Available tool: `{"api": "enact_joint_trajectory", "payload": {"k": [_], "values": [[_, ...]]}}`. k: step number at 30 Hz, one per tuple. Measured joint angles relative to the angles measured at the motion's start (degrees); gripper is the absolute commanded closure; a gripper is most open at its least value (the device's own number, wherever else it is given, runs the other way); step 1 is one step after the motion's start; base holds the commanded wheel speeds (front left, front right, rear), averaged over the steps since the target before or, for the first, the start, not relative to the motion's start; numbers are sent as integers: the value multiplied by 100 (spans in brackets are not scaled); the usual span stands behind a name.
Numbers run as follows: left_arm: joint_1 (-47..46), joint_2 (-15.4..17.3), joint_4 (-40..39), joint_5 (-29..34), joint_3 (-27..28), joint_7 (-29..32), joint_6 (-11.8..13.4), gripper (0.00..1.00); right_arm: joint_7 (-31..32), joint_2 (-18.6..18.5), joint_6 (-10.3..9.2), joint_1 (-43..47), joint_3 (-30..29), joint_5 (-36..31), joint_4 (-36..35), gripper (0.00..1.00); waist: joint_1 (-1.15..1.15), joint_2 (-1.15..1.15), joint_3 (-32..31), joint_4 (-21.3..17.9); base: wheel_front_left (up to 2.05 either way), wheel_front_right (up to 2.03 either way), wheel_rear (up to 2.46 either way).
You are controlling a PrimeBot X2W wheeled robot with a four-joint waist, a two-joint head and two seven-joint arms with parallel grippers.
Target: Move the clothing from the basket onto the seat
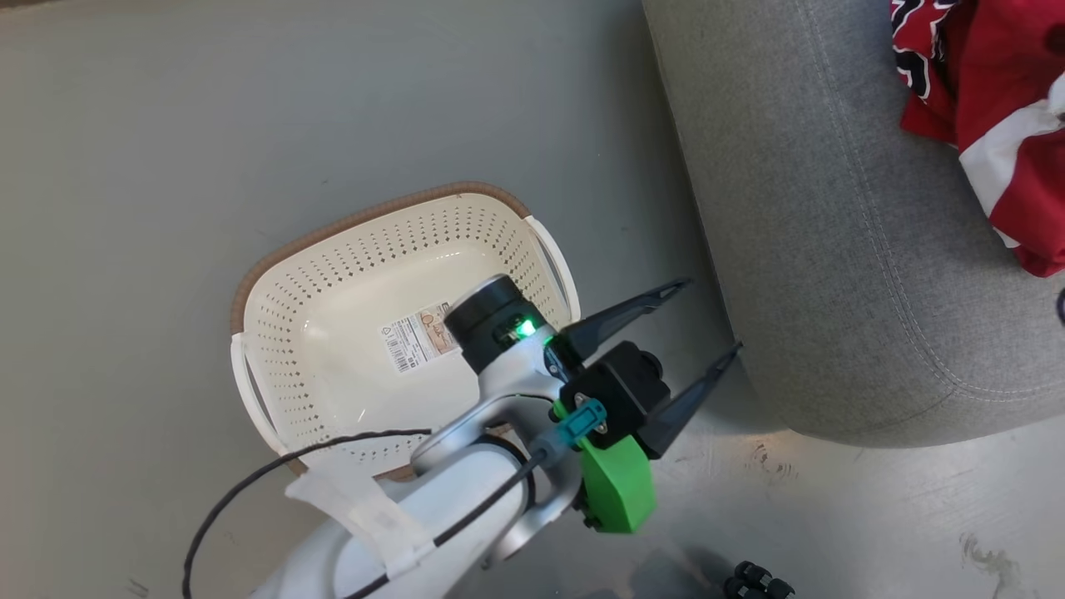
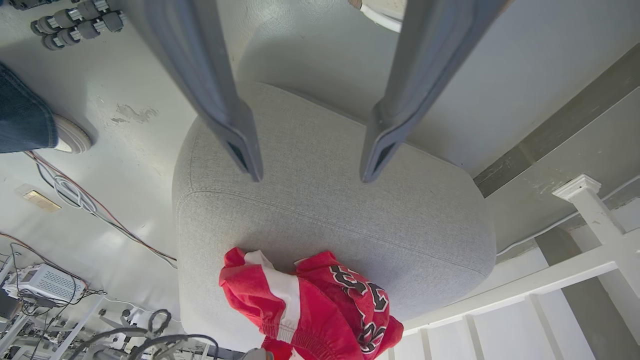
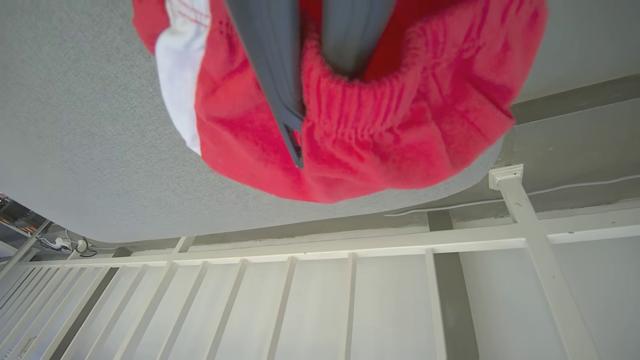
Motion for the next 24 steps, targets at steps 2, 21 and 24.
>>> {"api": "enact_joint_trajectory", "payload": {"k": [2,21,24], "values": [[-2,37,10,0,45,-1,0,0,-31,54,34,0,48,1,86,0,0,0,2,-13,0,0,0],[14,261,171,-110,344,-159,58,0,-432,254,625,165,541,-85,382,0,0,0,-291,-714,0,0,0],[26,271,186,-138,388,-160,62,0,-480,257,712,258,581,-107,375,0,0,0,-377,-838,0,0,0]]}}
